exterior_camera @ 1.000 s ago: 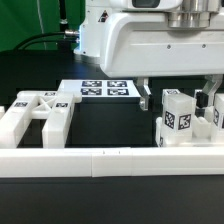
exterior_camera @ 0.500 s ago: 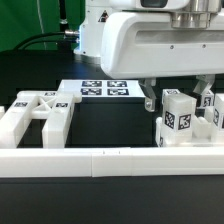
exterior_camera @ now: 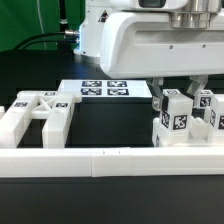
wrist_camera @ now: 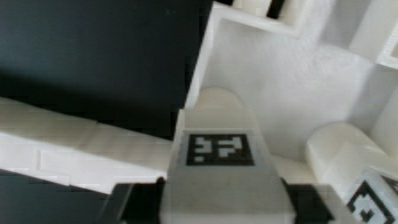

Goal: Assemble chair

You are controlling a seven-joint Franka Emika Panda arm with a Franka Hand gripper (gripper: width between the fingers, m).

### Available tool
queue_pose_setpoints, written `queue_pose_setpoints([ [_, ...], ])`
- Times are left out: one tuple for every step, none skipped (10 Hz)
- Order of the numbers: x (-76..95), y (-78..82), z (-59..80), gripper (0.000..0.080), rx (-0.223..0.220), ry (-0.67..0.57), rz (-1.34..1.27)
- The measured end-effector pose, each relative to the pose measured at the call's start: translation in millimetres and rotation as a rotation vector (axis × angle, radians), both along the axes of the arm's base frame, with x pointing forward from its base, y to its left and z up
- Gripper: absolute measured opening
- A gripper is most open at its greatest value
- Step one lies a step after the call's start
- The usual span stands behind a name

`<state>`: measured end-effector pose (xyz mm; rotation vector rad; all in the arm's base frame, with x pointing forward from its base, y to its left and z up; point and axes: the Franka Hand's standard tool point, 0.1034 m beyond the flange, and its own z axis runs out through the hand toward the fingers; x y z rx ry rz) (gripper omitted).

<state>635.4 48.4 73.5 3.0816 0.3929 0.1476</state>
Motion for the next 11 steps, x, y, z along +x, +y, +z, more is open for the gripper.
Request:
queue_pose_setpoints([
  [-0.2,0.8,-0.2,0.0287,0.008,-0.001,-0.074],
  [-0.4,2.3,-0.3,0.0287,0.022,-0.003,-0.206],
  [-0.6,3.4,-0.5,0.0287,0.034,-0.005,-0.326],
  [-0.4,2.7,-0.5,0.0287,0.050,-0.008,-0.428],
  [-0.2,2.7,-0.4,0.0287,0.068,-0.009,-0.542],
  [0.0,2.2,-0.2,0.0287,0.085,-0.007,-0.634],
  [-0.1,3.9,0.0,0.0287,0.093,-0.001,-0.738],
  [-0.7,5.8,-0.1,0.0287,0.101,0.004,-0.837],
  [-1.3,6.8,-0.3,0.0287,0.103,0.007,-0.929],
  [-1.4,8.0,-0.6,0.0287,0.105,0.014,-1.001],
  [-1.3,8.4,-0.6,0.0287,0.113,0.011,-1.105],
])
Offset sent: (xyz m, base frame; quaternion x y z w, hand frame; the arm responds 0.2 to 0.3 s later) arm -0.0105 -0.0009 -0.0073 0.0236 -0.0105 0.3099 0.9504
